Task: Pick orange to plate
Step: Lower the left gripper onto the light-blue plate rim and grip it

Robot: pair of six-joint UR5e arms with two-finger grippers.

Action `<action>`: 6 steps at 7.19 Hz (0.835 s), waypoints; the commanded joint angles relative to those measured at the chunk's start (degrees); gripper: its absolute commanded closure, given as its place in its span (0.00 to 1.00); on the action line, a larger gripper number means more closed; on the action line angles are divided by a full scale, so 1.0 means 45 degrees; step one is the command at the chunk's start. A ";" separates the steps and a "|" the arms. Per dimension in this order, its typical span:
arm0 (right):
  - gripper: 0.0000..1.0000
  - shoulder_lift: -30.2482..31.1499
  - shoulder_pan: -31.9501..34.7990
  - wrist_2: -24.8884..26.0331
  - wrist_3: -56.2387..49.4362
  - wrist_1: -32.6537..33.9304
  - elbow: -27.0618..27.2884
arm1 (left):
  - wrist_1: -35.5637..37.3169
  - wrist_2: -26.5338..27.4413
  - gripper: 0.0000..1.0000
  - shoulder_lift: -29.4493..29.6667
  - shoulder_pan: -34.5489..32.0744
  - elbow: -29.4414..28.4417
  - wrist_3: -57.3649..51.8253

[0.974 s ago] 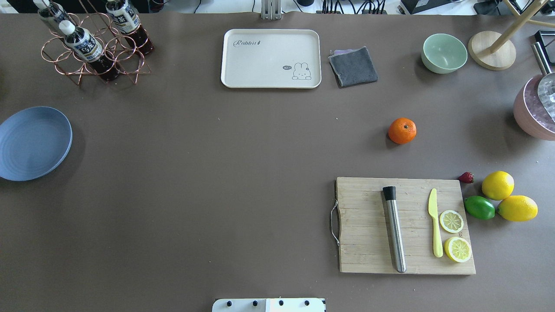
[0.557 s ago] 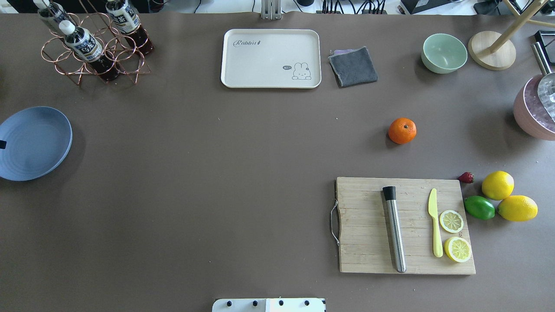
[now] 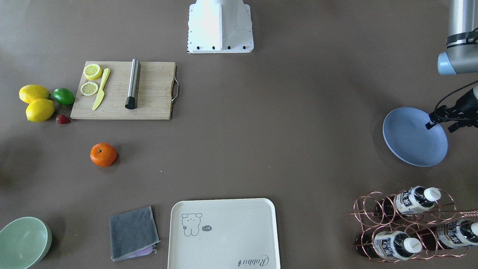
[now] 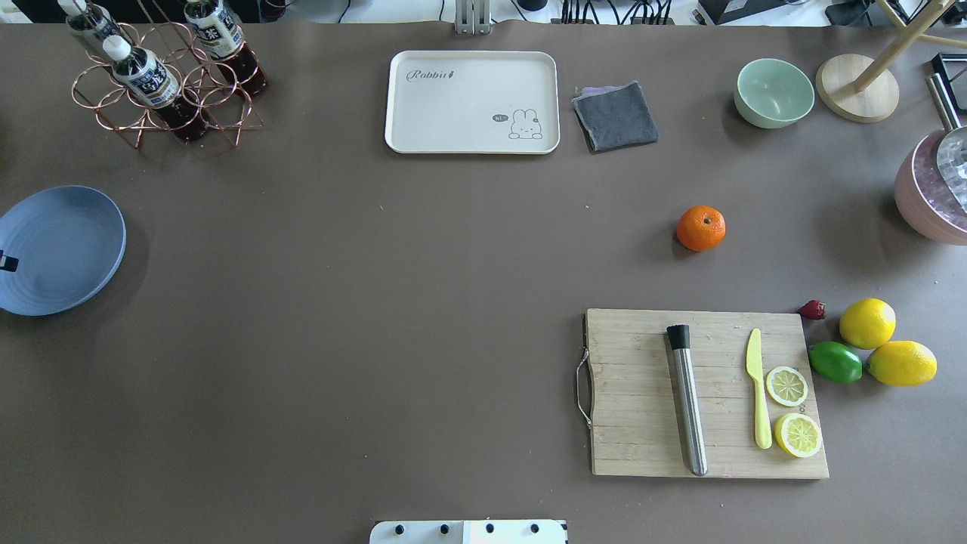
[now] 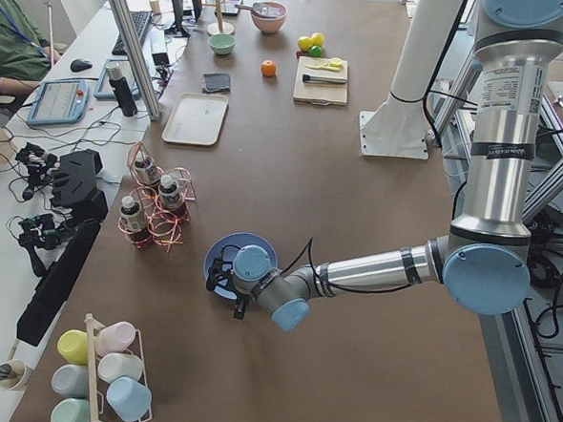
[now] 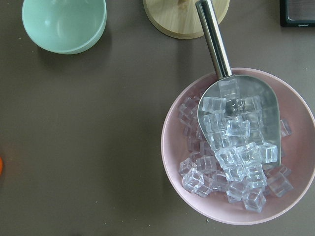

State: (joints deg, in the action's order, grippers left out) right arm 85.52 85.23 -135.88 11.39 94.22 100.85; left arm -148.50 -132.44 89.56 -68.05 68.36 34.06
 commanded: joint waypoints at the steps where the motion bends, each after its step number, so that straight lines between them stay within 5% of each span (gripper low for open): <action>1: 0.00 0.0000 -0.0034 0.0020 -0.0011 0.0000 -0.0029 | -0.0007 -0.0042 0.99 0.0001 0.0122 -0.0015 -0.0010; 3: 0.00 -0.0078 -0.0054 0.0020 -0.0012 0.0000 -0.0049 | 0.0090 -0.0080 1.00 0.0001 0.0045 -0.0016 0.0086; 6: 0.00 -0.0292 -0.0093 -0.0038 0.0008 0.0019 -0.0049 | 0.1372 -0.2144 1.00 0.0448 -0.0987 0.0160 0.0341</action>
State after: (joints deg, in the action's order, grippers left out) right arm 84.68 84.88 -135.89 11.35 94.23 100.54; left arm -145.63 -138.14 90.52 -70.30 68.61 35.34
